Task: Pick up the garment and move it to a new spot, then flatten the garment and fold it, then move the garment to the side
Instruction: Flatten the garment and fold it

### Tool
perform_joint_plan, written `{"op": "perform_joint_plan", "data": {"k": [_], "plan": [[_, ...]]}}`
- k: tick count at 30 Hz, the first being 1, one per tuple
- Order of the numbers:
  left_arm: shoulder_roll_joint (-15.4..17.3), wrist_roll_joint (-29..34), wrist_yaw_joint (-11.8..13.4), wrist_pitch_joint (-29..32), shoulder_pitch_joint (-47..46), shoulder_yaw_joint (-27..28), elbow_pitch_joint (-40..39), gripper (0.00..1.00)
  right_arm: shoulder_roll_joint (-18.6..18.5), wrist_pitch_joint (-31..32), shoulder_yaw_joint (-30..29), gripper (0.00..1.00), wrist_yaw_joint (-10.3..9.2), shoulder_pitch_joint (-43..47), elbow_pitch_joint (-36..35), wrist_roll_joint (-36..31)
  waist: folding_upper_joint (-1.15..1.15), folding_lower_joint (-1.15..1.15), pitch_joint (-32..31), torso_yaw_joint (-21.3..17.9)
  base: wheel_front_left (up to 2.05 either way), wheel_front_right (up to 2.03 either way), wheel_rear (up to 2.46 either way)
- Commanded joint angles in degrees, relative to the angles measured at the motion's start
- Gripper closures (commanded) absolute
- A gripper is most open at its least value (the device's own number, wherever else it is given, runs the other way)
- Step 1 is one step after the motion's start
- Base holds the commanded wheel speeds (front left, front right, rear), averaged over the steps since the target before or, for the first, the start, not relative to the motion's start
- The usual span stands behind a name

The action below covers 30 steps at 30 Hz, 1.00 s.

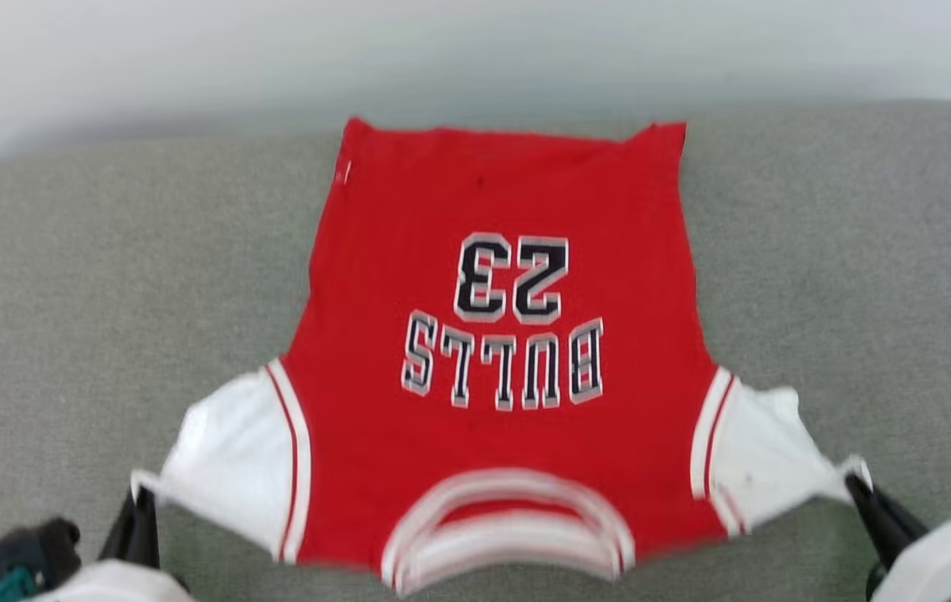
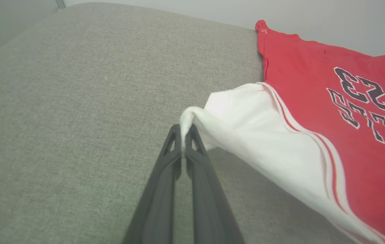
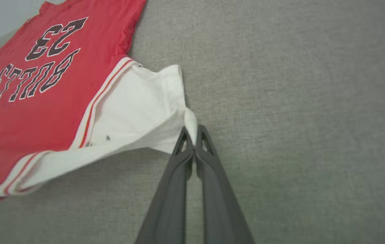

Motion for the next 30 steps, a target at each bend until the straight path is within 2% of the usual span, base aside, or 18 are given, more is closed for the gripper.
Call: {"op": "perform_joint_plan", "data": {"k": [1,6,8,9,14,20,26,30], "plan": [[0.3,-0.5,1.4,1.2,3.4,0.1,-1.3,1.0,1.0,0.7,-1.6,1.0,-0.08,2.9,-0.7,-0.1,0.0,0.02,-2.9,0.1,0.0,0.0,0.0],[0.2,-0.9,3.8,3.4,9.6,-0.5,-4.4,1.0,2.9,3.2,-3.6,1.0,-0.08,9.4,-2.0,-2.3,0.0,0.02,-5.6,1.3,0.0,0.0,0.0],[-0.4,-0.5,3.9,3.5,10.6,-1.3,-4.8,1.0,3.9,4.4,-4.2,0.48,-0.07,11.0,-2.1,-2.4,0.0,0.02,-5.9,2.0,0.0,0.0,0.0],[-0.7,-0.2,3.9,3.4,10.8,-1.9,-5.0,1.0,4.1,4.8,-4.1,0.0,-0.06,11.6,-2.5,-2.7,0.0,0.02,-6.0,2.3,0.0,0.0,0.0],[-2.3,0.4,3.0,1.9,8.8,-3.8,-5.4,1.0,5.1,5.1,-5.9,0.0,-0.06,10.5,-5.2,-2.6,0.0,0.02,-5.8,3.4,0.0,0.0,0.0],[-2.6,1.3,2.1,0.8,6.1,-4.6,-5.7,1.0,4.8,3.9,-11.1,0.0,-0.05,2.4,-5.2,-2.9,0.0,0.02,-3.6,4.5,0.0,0.0,0.0],[-3.6,3.3,0.4,-1.2,0.2,-6.5,-6.6,1.0,2.8,5.3,-14.5,0.0,-0.05,-15.1,5.0,-1.6,0.0,0.02,2.7,7.9,0.0,0.0,0.0],[-5.1,4.6,-1.1,-3.3,-4.3,-8.2,-6.5,1.0,-0.4,9.7,-14.3,0.0,-0.05,-26.0,13.6,-0.2,0.0,0.02,6.4,11.5,0.0,0.0,0.0]]}}
